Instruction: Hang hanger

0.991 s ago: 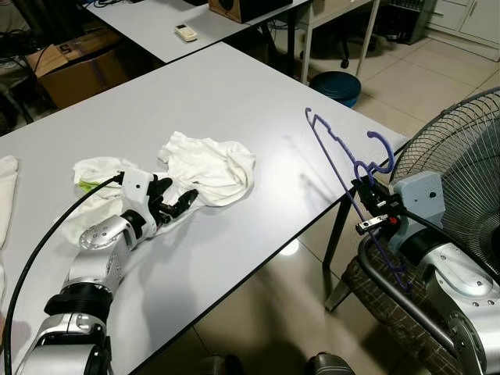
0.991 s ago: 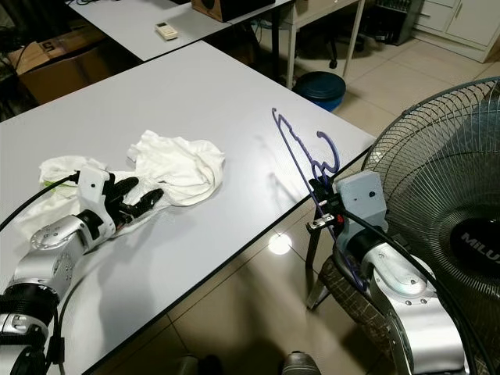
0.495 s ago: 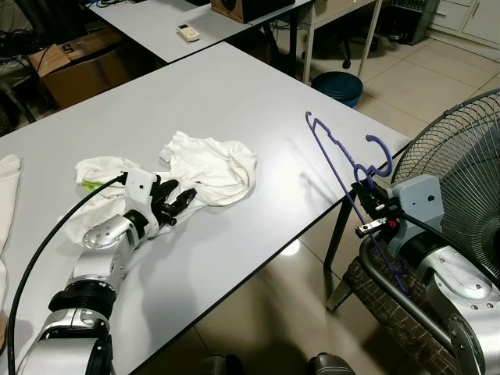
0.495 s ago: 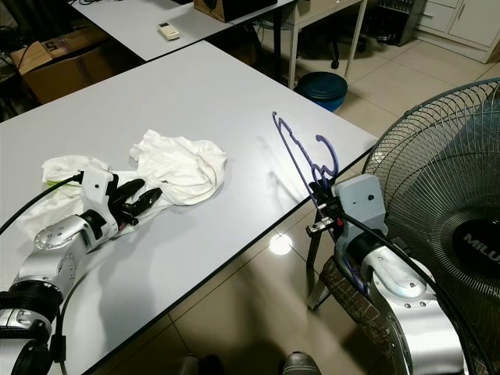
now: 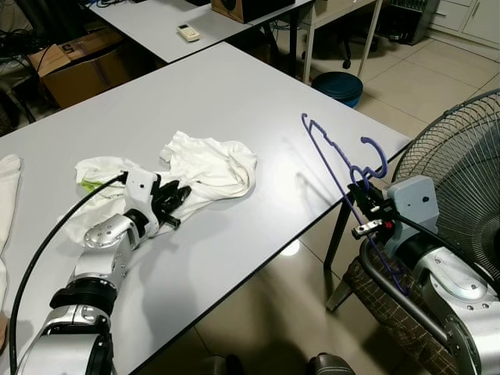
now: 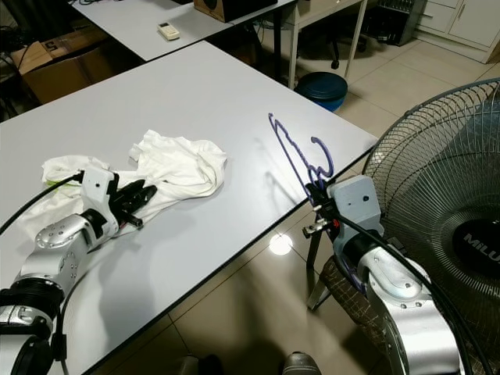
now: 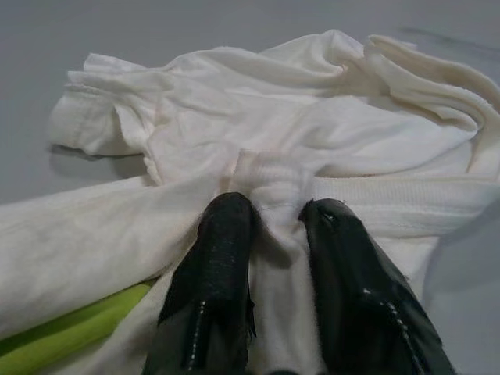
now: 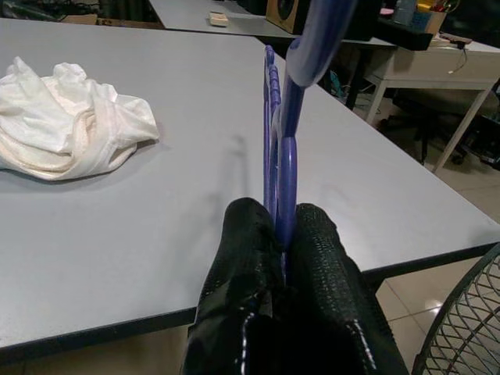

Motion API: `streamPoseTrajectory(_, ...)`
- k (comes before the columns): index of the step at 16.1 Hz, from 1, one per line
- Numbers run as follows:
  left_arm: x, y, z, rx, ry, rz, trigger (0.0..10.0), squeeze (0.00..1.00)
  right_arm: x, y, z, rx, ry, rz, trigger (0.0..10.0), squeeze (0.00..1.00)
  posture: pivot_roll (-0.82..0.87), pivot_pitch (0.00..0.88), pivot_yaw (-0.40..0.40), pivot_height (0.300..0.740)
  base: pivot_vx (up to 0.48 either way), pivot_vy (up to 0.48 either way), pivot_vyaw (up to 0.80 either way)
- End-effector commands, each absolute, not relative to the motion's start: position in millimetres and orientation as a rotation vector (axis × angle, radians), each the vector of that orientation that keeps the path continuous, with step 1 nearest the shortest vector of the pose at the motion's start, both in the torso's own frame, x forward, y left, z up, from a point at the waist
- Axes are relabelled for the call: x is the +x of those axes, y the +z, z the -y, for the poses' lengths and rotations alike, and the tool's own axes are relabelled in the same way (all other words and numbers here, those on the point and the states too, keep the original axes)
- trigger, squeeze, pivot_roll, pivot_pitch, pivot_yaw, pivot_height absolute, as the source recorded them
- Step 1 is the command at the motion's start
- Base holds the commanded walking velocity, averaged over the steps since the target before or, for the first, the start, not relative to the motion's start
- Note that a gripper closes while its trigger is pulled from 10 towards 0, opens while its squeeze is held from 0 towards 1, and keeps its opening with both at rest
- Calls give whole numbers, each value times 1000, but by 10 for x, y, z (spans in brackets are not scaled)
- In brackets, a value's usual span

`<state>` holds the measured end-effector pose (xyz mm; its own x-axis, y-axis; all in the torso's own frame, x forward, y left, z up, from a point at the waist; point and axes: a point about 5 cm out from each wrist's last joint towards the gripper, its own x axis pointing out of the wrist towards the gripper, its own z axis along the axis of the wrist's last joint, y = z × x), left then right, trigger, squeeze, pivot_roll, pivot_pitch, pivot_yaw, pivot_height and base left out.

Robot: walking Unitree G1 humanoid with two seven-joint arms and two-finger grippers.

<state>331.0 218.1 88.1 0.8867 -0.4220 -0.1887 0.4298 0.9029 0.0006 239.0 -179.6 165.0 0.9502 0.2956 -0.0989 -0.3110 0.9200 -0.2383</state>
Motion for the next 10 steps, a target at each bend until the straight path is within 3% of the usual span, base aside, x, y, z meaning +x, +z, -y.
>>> streamPoseTrajectory(1,3307,874,-2219,44,-426,-190,0,0,2383,1712,1750,-261,330,-23,10000,0,-219,72,135,740,0,0,0)
streamPoseTrajectory(5,3428,1101,-2150,19,-437,-89,0,0,2393,1719,1767,-263,317,-19,10000,0,-214,75,138,740,0,0,0)
streamPoseTrajectory(8,3652,1523,-2081,77,-465,27,0,0,2429,1733,1784,-266,307,-10,10000,0,-206,73,135,740,0,0,0)
streamPoseTrajectory(10,3831,2081,-2083,122,-484,177,0,0,2453,1761,1786,-269,300,6,10000,0,-202,71,138,740,0,0,0)
